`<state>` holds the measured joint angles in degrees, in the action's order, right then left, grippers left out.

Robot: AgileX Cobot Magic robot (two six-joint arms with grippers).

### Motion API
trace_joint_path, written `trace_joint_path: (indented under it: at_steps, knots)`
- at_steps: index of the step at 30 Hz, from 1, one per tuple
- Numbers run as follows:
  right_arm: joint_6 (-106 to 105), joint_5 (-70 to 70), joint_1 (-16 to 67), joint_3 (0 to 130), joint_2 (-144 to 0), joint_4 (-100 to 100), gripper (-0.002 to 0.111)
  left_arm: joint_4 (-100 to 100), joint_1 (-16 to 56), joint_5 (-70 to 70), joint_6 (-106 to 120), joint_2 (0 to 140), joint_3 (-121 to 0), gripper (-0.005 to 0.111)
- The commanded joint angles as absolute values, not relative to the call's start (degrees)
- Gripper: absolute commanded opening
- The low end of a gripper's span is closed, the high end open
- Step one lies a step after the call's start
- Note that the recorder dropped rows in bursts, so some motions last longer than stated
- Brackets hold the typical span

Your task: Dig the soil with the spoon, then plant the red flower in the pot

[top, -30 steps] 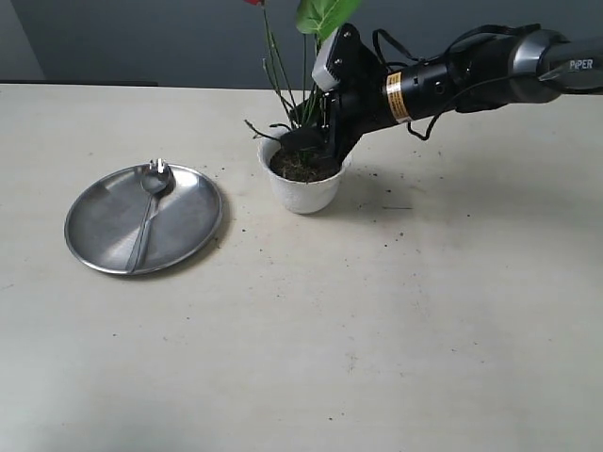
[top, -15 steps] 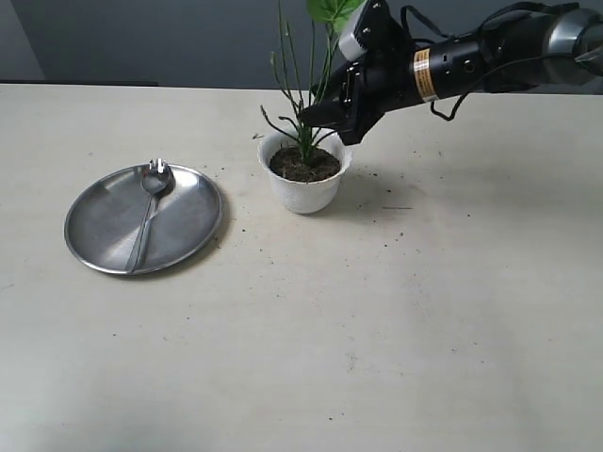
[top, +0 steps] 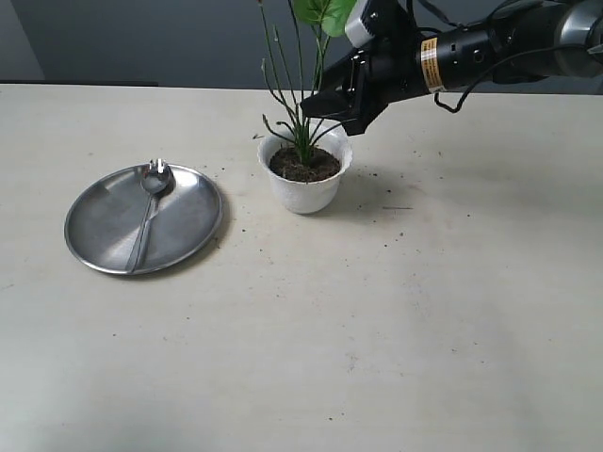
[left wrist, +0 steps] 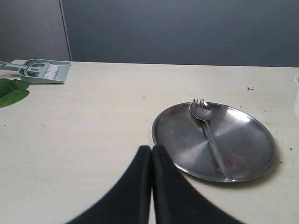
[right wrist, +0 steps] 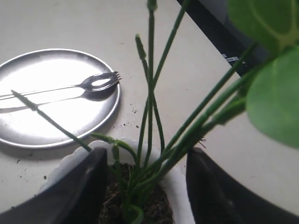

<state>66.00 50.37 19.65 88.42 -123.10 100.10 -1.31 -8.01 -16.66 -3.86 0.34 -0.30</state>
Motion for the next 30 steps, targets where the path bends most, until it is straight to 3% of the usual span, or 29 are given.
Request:
trace_joint_path:
  at_steps: [1,30]
  knots:
    - [66.19,49.76,19.40,88.26,-122.43,99.95,0.050,-1.07,-7.90,-16.32,-3.91,0.00,0.00,0.000]
    - [67.19,50.26,14.92,88.26,-119.65,99.95,0.050,-1.07,-7.90,-16.32,-3.91,0.00,0.00,0.000]
